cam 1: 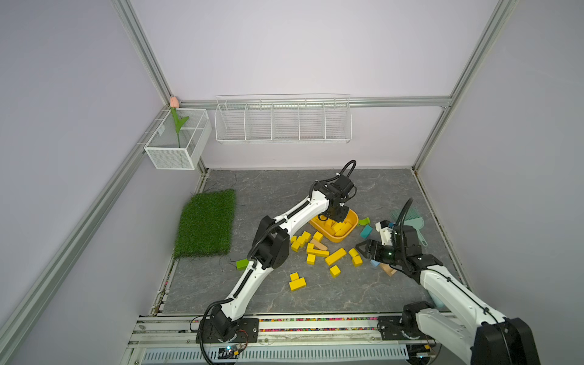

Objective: Pick out the yellow building blocks
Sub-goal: Place the building block in the storage box, then pick up the building block from the center of the board.

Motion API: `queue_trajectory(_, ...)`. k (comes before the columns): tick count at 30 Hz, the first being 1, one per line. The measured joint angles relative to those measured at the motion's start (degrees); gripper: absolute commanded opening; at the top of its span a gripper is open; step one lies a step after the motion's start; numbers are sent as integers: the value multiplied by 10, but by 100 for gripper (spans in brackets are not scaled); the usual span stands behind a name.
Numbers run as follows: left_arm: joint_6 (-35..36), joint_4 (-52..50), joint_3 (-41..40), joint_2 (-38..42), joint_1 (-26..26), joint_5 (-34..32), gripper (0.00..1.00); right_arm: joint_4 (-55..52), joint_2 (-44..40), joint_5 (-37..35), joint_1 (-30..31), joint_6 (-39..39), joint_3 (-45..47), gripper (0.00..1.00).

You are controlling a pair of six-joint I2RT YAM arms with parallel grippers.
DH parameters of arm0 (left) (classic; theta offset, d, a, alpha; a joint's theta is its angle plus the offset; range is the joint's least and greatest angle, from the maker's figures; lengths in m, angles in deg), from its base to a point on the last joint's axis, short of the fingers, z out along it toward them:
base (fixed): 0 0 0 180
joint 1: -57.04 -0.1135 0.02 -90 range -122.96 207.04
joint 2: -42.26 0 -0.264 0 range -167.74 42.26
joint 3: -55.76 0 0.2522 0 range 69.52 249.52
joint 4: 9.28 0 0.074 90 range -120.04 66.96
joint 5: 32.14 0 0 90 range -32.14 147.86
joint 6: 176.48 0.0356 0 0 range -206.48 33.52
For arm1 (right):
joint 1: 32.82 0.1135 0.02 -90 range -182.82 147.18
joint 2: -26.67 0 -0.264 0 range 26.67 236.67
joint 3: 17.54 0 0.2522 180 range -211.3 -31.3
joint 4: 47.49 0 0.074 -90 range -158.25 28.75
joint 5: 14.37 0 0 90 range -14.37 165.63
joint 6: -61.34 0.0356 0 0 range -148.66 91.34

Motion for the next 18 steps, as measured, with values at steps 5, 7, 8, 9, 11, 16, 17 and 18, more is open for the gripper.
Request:
queue_trajectory(5,-18,73,-200,150,0,-5,27,-13,-7,6,-8,0,0,77)
queue_trajectory(7,-23,114,-276,220,0,-7,27,-18,-11,8,-8,0,0,77)
queue_trajectory(8,-27,135,-316,256,0,-9,27,-22,-12,9,-8,0,-1,77)
queue_trajectory(9,-30,157,-353,292,1,-12,27,-25,-12,9,-8,0,-2,77)
queue_trajectory(11,-33,205,-438,369,1,-19,28,-35,-13,9,-8,0,-6,77)
queue_trajectory(16,-34,311,-635,552,1,-46,38,-47,-29,8,-9,3,-10,77)
queue_trajectory(17,-33,335,-672,589,1,-54,42,-50,-33,7,-9,4,-10,77)
queue_trajectory(18,-33,360,-709,626,2,-63,44,-53,-37,5,-8,5,-10,77)
